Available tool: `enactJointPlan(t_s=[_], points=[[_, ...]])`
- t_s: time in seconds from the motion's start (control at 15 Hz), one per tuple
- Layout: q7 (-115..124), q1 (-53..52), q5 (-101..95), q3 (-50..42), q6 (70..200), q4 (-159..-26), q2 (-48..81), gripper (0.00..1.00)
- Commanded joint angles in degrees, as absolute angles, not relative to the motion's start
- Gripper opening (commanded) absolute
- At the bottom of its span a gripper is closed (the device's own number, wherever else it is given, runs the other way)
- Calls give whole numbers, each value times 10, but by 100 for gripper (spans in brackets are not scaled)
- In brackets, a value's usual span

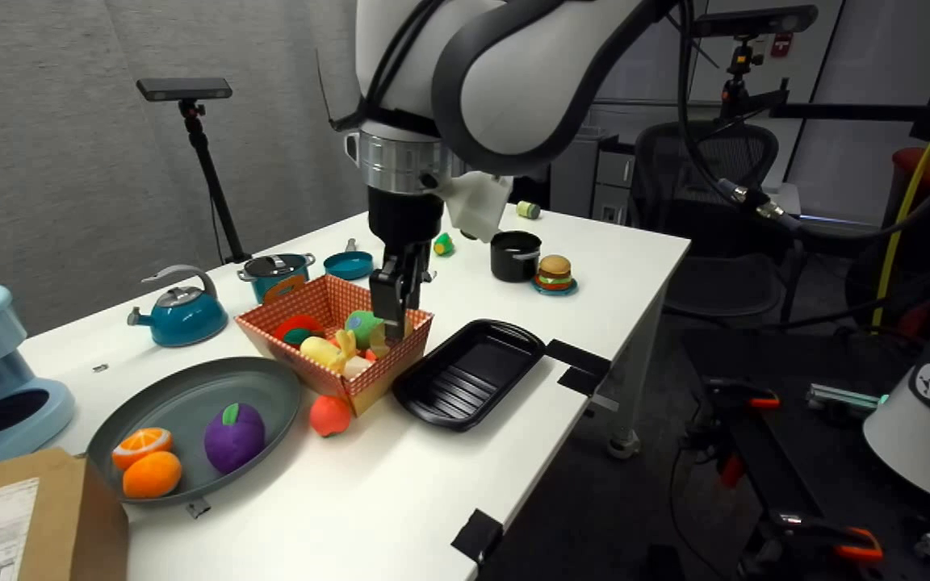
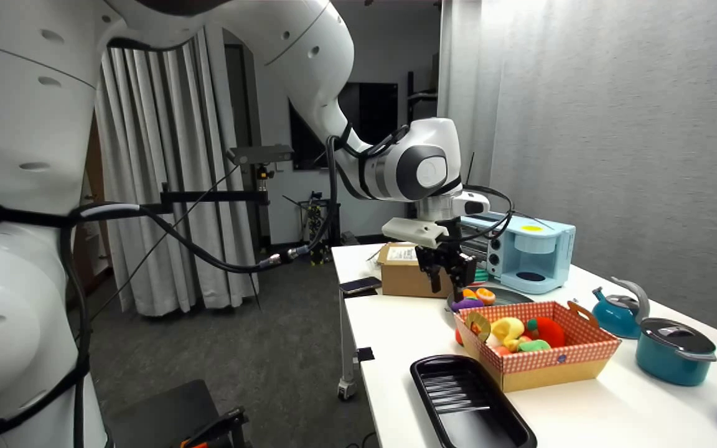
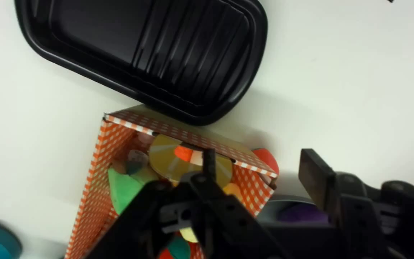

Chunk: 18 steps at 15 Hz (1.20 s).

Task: Slide the basket containing plush toys to the left.

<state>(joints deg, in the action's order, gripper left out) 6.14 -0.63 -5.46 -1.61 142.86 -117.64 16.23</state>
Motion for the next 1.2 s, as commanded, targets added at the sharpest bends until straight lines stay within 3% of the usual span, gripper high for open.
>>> enactJointPlan(t_s=[0.0,0.07,0.53,1.13], points=[[117,-21,-138,-53,1469,-1272,98,94],[145,-24,-173,-66,1469,-1291,87,100],[327,-11,-362,-103,1414,-1365,19,100],[331,19,-338,-67,1241,-1363,-72,100]])
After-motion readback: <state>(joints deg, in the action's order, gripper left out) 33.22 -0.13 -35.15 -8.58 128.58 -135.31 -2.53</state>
